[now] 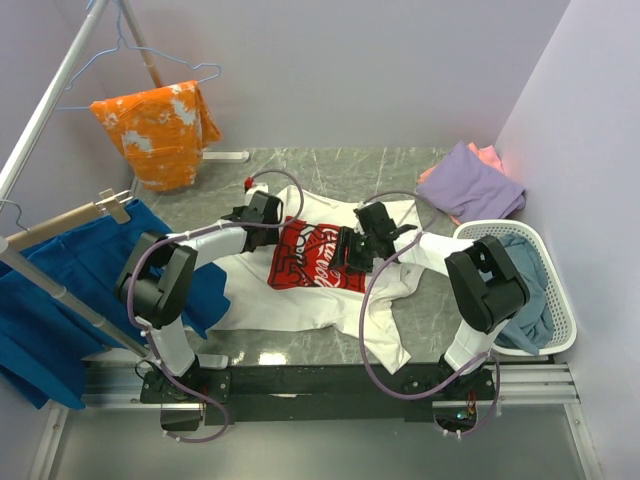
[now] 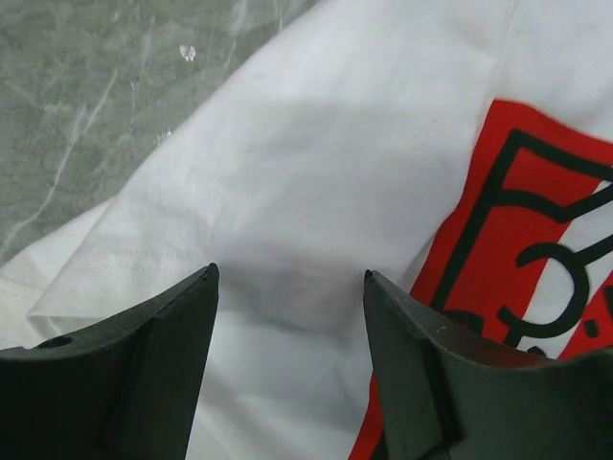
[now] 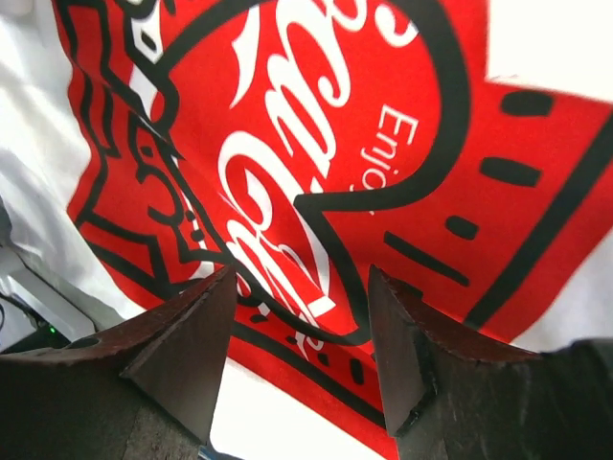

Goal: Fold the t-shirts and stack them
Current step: Flatten out the tshirt

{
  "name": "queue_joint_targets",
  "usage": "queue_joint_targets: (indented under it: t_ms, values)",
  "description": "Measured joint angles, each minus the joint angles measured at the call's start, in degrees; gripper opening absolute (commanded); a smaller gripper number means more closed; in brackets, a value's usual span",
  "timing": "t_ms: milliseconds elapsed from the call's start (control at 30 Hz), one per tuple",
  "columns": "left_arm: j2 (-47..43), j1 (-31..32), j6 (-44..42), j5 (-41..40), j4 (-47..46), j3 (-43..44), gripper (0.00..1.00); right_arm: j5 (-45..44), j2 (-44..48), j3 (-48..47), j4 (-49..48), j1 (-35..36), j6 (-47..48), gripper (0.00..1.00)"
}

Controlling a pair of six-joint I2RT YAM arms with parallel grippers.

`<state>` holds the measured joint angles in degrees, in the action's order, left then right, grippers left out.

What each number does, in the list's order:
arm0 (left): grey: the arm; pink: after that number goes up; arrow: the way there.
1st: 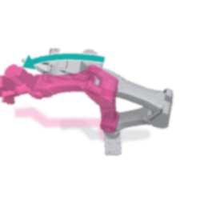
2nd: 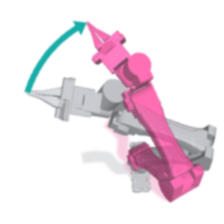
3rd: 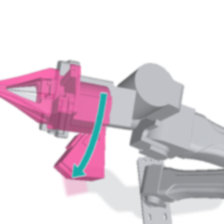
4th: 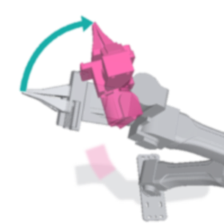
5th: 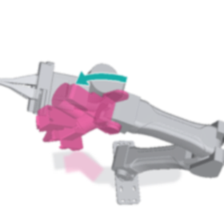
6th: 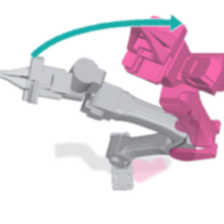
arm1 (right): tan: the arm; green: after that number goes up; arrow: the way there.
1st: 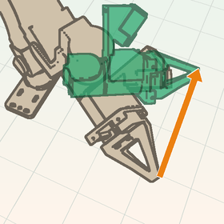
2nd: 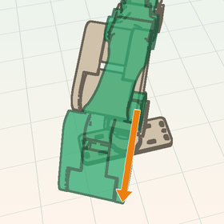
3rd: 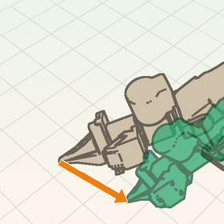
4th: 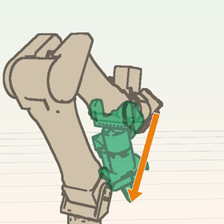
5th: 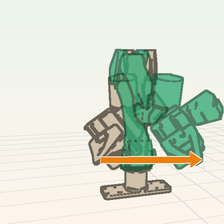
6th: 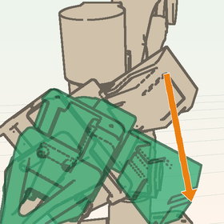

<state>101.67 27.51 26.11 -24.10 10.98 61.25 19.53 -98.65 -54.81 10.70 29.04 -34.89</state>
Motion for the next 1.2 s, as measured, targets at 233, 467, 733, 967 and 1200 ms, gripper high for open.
queue_joint_targets:
  t_ms: [233, 467, 733, 967, 1200]
  values:
    - [-0.2, 0.7, -0.6, 2.0, -2.5, -2.0, 0.67, 1.3, -0.9, 0.6, -0.9, 0.8, 0.1, 0.64]
    - [-1.7, 1.0, -1.5, 6.0, -5.7, -3.2, 0.66, 2.1, -1.6, 0.4, -1.7, 1.2, 0.3, 0.64]
    - [1.4, 1.6, -2.7, 4.0, -6.0, -1.9, 0.58, 2.5, -1.8, 0.3, -2.3, 1.6, 0.5, 0.64]
    - [3.3, 2.9, -3.2, 0.2, -5.9, -1.4, 0.37, 1.0, -1.7, 0.1, -1.7, 2.1, 1.1, 0.64]
    - [3.3, 2.9, -4.5, -3.5, -4.5, 1.3, 0.01, 0.1, -1.6, 0.1, -1.6, 2.5, 1.3, 0.63]
